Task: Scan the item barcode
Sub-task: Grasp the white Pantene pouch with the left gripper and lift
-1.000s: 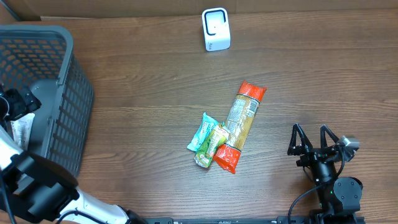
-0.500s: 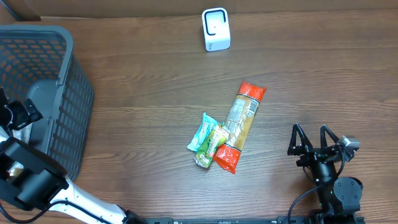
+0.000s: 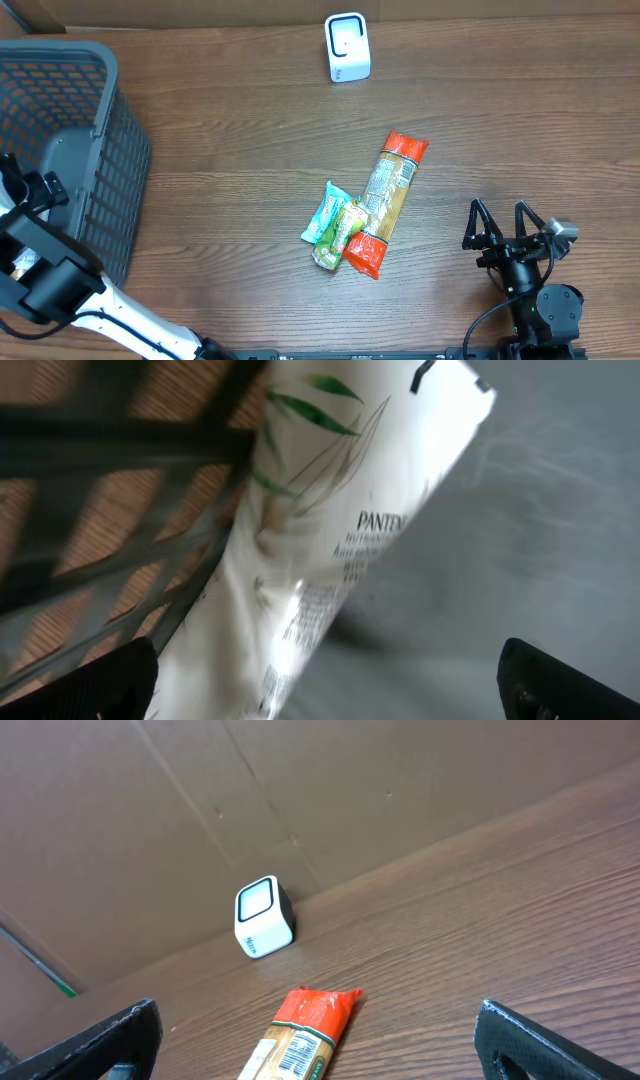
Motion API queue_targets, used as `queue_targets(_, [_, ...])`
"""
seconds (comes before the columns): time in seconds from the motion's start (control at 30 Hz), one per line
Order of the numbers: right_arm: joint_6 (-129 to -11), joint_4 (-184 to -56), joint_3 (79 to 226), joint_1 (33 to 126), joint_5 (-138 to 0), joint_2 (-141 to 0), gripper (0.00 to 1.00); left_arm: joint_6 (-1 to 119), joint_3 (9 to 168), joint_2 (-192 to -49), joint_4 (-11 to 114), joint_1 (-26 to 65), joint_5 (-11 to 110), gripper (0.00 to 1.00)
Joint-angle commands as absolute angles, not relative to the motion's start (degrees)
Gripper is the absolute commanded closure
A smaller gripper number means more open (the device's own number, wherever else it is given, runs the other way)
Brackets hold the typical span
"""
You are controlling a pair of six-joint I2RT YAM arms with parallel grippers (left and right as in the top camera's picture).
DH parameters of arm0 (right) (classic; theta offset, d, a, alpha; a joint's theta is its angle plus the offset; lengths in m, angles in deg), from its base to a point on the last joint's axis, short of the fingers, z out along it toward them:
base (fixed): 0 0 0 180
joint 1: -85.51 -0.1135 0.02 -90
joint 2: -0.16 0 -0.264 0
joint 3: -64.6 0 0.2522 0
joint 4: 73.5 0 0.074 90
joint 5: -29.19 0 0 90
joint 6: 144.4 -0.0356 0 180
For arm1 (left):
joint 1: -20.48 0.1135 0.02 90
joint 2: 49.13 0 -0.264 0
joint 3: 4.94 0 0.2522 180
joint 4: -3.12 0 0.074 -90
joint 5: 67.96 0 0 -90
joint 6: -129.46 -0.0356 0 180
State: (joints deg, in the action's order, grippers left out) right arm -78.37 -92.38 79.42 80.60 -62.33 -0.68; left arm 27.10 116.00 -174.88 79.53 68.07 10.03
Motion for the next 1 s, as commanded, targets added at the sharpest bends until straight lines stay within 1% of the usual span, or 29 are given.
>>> queue_targets(0.0, [-78.3,-91.9,78.8,80.3,-62.4,-0.1,0.0,28.4,115.7,-178.7,79.1,67.7,5.9,0.0])
queue_targets(0.2, [-78.3,-91.9,78.8,80.3,-62.4,-0.1,0.0,28.7,115.6,-183.5,79.0,67.7,6.0,0.0])
queue_targets(0.23, [-78.3,-91.9,78.8,80.3,-62.4,-0.1,0.0,29.2,115.6,-183.9,79.0,67.7,6.2,0.02])
queue_targets(0.27, [-78.3,-91.9,78.8,80.3,-62.4,-0.1,0.0,29.3,115.6,-184.4,79.0,67.6,6.9,0.1])
queue_targets(0.33, [-78.3,-91.9,78.8,80.3,-62.4,-0.1,0.0,29.4,115.6,-184.5,79.0,67.6,10.2,0.56])
queue_targets(0.37, [-78.3,-91.9,78.8,80.3,-62.4,-0.1,0.0,29.4,115.6,-184.5,78.9,67.6,11.6,0.82])
queue_targets(0.4, [-78.3,-91.9,78.8,80.3,-62.4,-0.1,0.0,29.4,115.6,-184.5,78.9,67.6,12.8,0.9])
queue_targets(0.43, [-78.3,-91.9,78.8,80.3,-62.4,-0.1,0.0,29.5,115.6,-184.5,79.0,67.6,14.0,0.96])
queue_targets(0.57, [-78.3,-91.9,78.8,80.3,-62.4,-0.1,0.0,31.6,115.6,-184.5,79.5,67.2,19.2,0.96])
queue_targets(0.6, [-78.3,-91.9,78.8,80.3,-62.4,-0.1,0.0,32.0,115.6,-184.5,80.1,66.8,23.1,0.96])
queue_targets(0.73, [-78.3,-91.9,78.8,80.3,-62.4,-0.1,0.0,32.0,117.4,-184.4,82.3,65.9,30.4,0.96])
queue_targets(0.83, [-78.3,-91.9,78.8,80.3,-62.4,-0.1,0.0,32.7,124.5,-184.3,87.9,65.5,35.8,0.96])
queue_targets(0.97, [-78.3,-91.9,78.8,80.3,-62.4,-0.1,0.0,35.5,135.8,-184.3,96.2,65.4,35.8,0.96])
